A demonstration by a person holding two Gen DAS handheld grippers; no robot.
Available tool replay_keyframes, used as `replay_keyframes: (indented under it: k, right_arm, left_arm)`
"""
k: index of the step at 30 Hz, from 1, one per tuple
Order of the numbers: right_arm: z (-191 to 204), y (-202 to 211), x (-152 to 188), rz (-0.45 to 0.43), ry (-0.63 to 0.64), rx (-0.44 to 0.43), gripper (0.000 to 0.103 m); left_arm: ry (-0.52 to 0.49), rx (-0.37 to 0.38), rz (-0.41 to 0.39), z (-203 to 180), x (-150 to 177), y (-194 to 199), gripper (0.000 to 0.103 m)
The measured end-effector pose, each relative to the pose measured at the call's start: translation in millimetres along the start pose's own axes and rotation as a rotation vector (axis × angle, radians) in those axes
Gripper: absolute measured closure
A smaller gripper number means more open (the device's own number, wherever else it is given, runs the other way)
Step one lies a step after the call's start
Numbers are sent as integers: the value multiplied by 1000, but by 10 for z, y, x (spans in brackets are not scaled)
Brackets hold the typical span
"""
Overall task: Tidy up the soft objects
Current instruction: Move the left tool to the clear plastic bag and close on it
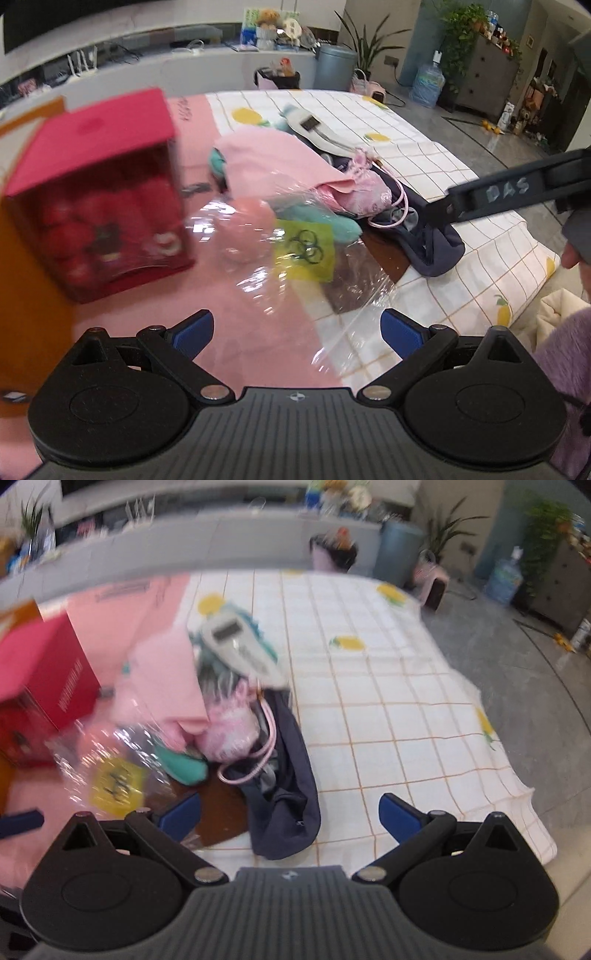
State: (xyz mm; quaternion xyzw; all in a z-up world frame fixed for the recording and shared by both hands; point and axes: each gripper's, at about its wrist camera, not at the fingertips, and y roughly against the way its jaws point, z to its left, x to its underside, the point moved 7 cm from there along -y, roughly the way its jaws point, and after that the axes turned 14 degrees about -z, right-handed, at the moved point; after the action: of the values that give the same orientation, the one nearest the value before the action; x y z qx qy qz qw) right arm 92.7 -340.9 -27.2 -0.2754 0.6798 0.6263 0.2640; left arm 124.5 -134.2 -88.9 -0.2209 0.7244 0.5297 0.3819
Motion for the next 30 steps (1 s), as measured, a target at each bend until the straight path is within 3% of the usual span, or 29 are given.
replay_keyframes:
  k: [7, 10, 11, 13, 15, 20, 25, 28, 30]
  right_arm:
    - [6, -395, 209, 111, 31, 20, 15]
    - [29, -477, 241, 132, 21, -11, 15]
    - [32, -510, 258, 145, 20, -12, 16]
    - [34, -567, 292, 172, 17, -11, 20]
    - [23, -583, 301, 176, 0, -23, 27]
    - [-14, -595, 291, 163, -23, -9, 35]
    - [9, -624, 295, 170, -33, -31, 48]
    - [29, -625, 287, 166, -38, -47, 61]
    - [47, -608, 285, 164, -42, -67, 79]
  left_arm:
    - [37, -39, -12, 123, 60, -317, 0]
    - [1, -34, -77, 162, 43, -295, 2]
    - [-19, -36, -89, 166, 53, -286, 6]
    - [-42, -69, -120, 193, 70, -231, 25]
    - [-50, -79, -127, 216, 82, -157, 35]
    - [-91, -79, -93, 257, 91, -1, 61]
    - [-56, -47, -59, 324, 94, -10, 97]
    - [-36, -36, -55, 349, 47, 59, 102]
    - [-37, -29, -82, 359, -9, 161, 103]
